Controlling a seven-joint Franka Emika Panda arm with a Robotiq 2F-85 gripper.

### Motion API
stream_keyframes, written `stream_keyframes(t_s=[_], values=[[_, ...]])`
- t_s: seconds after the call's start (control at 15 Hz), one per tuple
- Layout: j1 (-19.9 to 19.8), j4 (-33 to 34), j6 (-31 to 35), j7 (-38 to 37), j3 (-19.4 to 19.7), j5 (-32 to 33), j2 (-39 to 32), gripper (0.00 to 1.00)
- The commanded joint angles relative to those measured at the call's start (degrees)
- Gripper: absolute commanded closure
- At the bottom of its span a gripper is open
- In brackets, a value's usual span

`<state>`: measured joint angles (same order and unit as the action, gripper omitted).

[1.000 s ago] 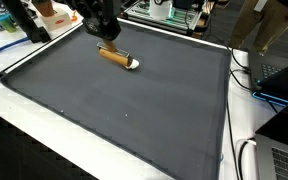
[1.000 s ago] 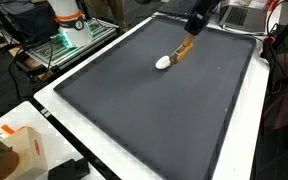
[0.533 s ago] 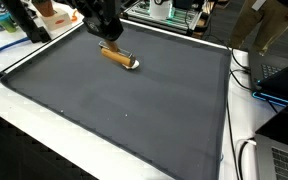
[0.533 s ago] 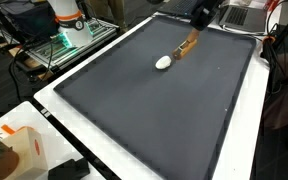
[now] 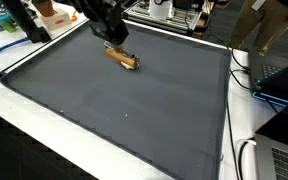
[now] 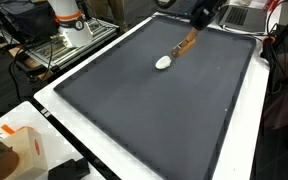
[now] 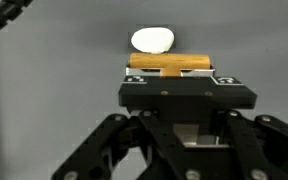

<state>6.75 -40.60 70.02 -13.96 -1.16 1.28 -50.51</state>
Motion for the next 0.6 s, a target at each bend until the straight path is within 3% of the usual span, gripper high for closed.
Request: stream_keyframes(t_s=[0.0, 0.53], values=[[-0.25, 5.04, -2.97, -1.77, 0.03, -0.68, -2.17, 0.77], [-4.73, -7.35, -1.31, -0.72, -0.57, -3.66, 9.79, 0.77]])
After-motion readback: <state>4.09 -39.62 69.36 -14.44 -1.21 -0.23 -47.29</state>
